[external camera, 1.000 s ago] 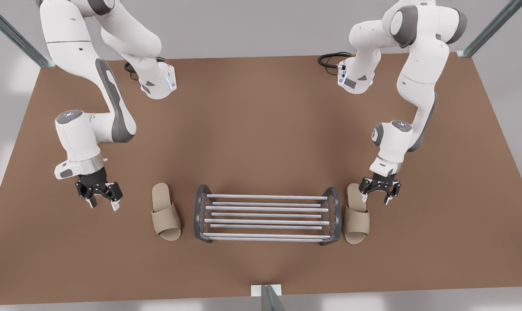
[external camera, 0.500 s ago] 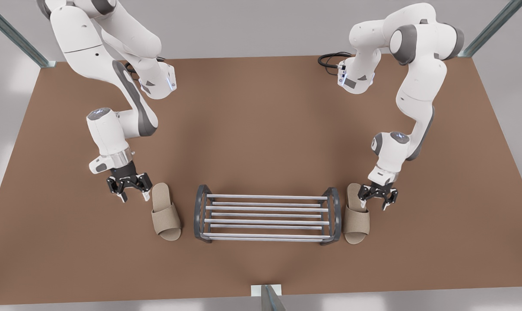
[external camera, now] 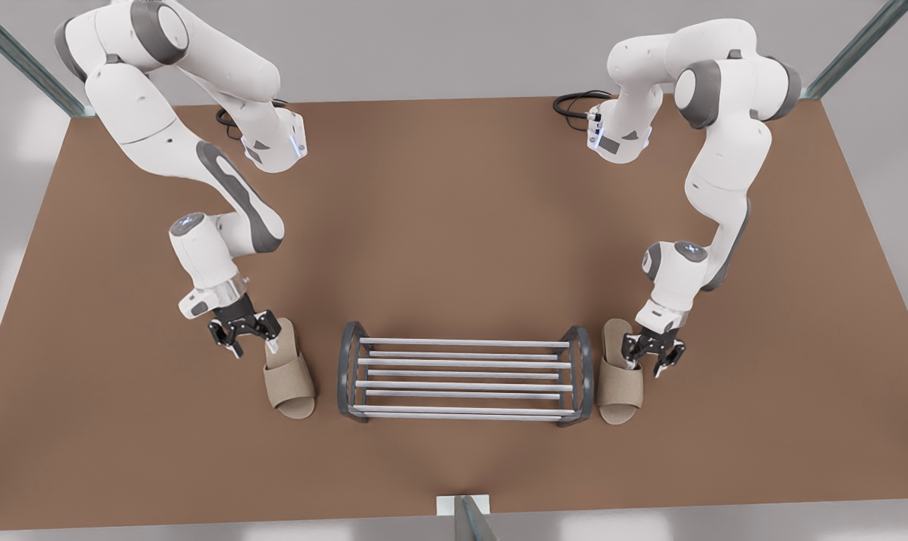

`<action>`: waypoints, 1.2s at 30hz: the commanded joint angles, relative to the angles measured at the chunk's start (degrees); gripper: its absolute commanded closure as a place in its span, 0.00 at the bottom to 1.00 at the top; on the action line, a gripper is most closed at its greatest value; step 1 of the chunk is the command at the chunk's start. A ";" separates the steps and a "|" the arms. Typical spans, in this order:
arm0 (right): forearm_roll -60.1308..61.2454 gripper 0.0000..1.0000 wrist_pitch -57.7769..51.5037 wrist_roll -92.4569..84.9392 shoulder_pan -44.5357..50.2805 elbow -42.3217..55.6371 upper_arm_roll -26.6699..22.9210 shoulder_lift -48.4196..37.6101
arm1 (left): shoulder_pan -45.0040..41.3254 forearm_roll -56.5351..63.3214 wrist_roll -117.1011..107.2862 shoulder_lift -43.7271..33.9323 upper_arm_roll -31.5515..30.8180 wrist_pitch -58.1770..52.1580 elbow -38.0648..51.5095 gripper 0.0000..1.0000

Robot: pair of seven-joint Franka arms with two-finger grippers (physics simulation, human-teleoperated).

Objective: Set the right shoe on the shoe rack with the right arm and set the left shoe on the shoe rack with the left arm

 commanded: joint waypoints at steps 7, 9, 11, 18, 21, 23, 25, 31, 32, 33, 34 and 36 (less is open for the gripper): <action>-0.09 0.00 6.20 -12.67 -1.05 1.09 -0.79 4.23 | 0.03 -0.28 0.03 -0.29 -0.09 -0.03 1.06 0.65; -0.09 0.00 6.64 -12.67 -0.96 1.18 -0.87 4.76 | 0.12 -0.28 0.03 -0.21 -0.09 -0.03 1.24 0.76; -0.18 0.00 6.73 -14.52 -1.93 1.62 -0.87 6.86 | 0.12 -0.28 0.03 -0.21 -0.09 -0.03 1.24 0.79; -0.18 0.00 6.81 -18.47 -2.46 2.76 -2.28 10.03 | 0.12 -0.72 -0.76 -7.32 -0.44 -17.59 12.13 0.79; -0.09 0.00 6.81 -17.86 -1.40 3.55 -2.46 10.82 | -0.06 -0.72 -0.85 -10.40 -0.62 -29.20 18.64 0.79; 0.61 0.00 6.81 -17.24 0.80 4.25 -2.37 10.91 | -1.81 -0.89 -2.51 -11.98 -0.79 -37.20 23.91 0.79; 0.70 0.00 6.73 -17.07 1.94 4.78 -2.46 10.91 | -5.41 -0.54 -7.88 -13.30 -0.70 -42.12 26.37 0.79; 0.52 0.00 6.73 -17.33 2.03 6.18 -3.07 13.19 | -17.19 8.41 -24.48 -11.99 0.26 -59.87 39.64 0.79; 0.52 0.00 6.81 -17.50 1.94 6.54 -3.16 13.72 | -19.56 9.30 -26.77 -11.55 0.26 -63.21 42.10 0.79; 0.44 0.00 6.81 -17.86 1.94 6.54 -3.69 13.81 | -22.55 9.92 -29.06 -10.67 0.96 -66.03 44.65 0.79; 0.44 0.00 6.81 -17.86 2.03 7.33 -3.78 14.42 | -27.82 11.94 -33.28 -10.40 4.92 -67.09 45.53 0.79; 0.17 0.00 6.73 -18.03 1.85 8.12 -3.95 15.30 | -37.58 12.03 -40.31 -9.61 12.30 -68.84 45.62 0.79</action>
